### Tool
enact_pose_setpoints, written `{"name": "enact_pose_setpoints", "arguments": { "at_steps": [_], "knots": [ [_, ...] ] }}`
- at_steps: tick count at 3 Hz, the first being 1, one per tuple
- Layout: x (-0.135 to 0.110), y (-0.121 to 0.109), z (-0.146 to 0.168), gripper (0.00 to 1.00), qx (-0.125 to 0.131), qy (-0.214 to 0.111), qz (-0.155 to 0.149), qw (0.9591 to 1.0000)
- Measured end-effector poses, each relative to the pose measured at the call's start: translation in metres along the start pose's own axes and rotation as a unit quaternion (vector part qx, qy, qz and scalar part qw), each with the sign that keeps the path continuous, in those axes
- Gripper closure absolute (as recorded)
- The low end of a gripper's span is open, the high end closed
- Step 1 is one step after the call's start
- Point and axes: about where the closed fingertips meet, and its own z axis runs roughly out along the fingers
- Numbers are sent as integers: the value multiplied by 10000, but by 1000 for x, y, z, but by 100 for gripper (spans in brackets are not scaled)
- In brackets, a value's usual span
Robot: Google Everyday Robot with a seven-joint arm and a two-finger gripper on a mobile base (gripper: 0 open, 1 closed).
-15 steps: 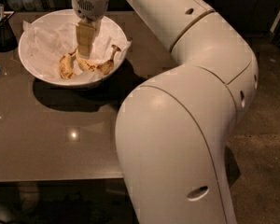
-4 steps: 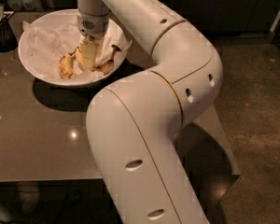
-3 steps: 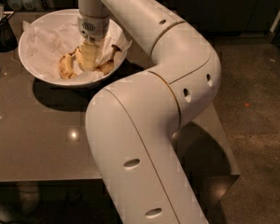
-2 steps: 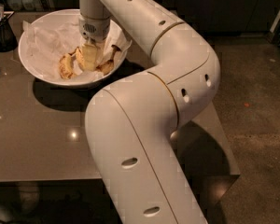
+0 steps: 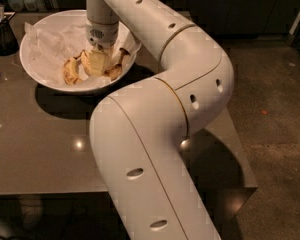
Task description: Pick banana from white bowl
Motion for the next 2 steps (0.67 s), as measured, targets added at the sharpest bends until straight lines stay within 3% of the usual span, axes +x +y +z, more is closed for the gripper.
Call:
{"name": "enact_pose_setpoints", "arguments": {
  "at_steps": [1,2],
  "knots": [
    [1,-1,4,44,-12,17,9,10000],
    [11,-7,-8,63,351,0,165,9992]
  ]
}}
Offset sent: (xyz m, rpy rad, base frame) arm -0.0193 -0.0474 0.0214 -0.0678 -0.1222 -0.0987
